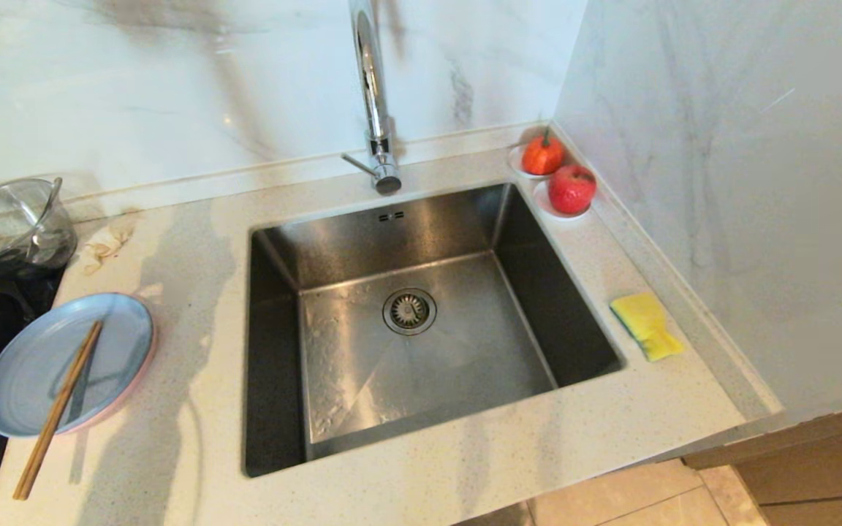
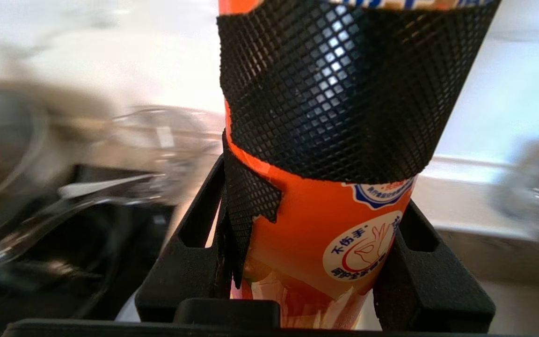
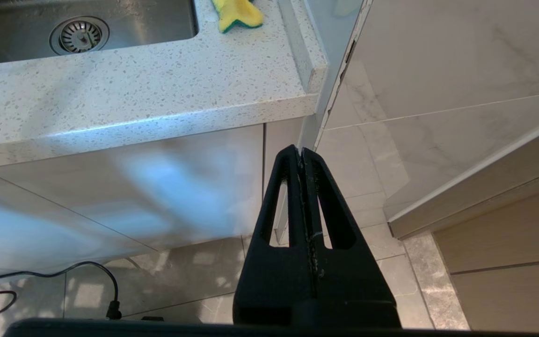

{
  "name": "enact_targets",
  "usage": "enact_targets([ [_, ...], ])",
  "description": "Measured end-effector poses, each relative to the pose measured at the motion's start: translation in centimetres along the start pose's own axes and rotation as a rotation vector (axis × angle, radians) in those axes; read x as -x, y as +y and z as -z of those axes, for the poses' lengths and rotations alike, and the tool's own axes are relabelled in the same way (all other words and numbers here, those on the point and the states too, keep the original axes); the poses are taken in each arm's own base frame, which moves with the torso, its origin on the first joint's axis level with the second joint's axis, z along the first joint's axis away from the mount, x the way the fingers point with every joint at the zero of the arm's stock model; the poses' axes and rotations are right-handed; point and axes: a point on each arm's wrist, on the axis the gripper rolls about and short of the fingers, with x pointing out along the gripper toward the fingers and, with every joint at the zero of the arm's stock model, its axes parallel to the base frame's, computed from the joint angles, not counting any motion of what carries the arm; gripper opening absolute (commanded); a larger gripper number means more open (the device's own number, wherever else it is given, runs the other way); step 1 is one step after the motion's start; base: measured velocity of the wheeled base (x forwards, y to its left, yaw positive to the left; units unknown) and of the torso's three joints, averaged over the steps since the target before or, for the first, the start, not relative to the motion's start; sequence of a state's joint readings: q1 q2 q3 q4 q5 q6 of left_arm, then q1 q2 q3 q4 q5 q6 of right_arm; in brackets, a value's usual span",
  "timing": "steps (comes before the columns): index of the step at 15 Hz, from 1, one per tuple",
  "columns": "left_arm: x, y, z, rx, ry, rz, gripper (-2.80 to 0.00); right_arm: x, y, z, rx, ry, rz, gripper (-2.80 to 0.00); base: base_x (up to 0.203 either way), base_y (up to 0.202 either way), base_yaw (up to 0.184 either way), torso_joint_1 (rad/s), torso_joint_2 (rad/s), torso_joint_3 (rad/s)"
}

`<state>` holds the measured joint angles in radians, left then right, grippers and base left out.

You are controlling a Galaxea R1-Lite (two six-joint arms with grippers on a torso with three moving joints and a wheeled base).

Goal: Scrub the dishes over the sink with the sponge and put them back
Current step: Place the dish soap on the table

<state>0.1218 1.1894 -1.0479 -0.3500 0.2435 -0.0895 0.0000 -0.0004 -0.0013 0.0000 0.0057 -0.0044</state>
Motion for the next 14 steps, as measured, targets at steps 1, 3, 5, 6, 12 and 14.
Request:
enact_targets([
  [1, -0.6, 0.5, 0.9, 0.002, -0.014, -0.029, -2.8, 0.0, 0.0, 0.0, 0.0, 0.0, 0.0, -2.8, 0.0, 0.0, 0.0, 0.0, 0.0, 0.0],
  [3, -2.2, 0.9, 2.7, 0.01, -0.022, -0.063, -2.8, 0.0, 0.0, 0.0, 0.001, 0.0, 0.0, -2.8, 0.0, 0.0, 0.0, 0.0, 0.0, 0.0],
  [5, -4.2, 0.9, 4.3, 0.015, -0.025, -0.097, -2.8, 0.0, 0.0, 0.0, 0.001, 0.001, 0.0, -2.8, 0.0, 0.0, 0.0, 0.0, 0.0, 0.0],
  [6, -5.3, 0.9, 5.2, 0.016, -0.024, -0.113, -2.8, 0.0, 0.0, 0.0, 0.001, 0.0, 0.0, -2.8, 0.0, 0.0, 0.0, 0.0, 0.0, 0.0],
  [12, -12.3, 0.4, 12.7, -0.003, -0.039, -0.202, -2.8, 0.0, 0.0, 0.0, 0.001, 0.0, 0.0, -2.8, 0.0, 0.0, 0.0, 0.0, 0.0, 0.0],
  [14, -14.1, -0.2, 14.8, 0.001, -0.057, -0.231, -2.8, 0.0, 0.0, 0.0, 0.0, 0.0, 0.0, -2.8, 0.0, 0.0, 0.0, 0.0, 0.0, 0.0],
])
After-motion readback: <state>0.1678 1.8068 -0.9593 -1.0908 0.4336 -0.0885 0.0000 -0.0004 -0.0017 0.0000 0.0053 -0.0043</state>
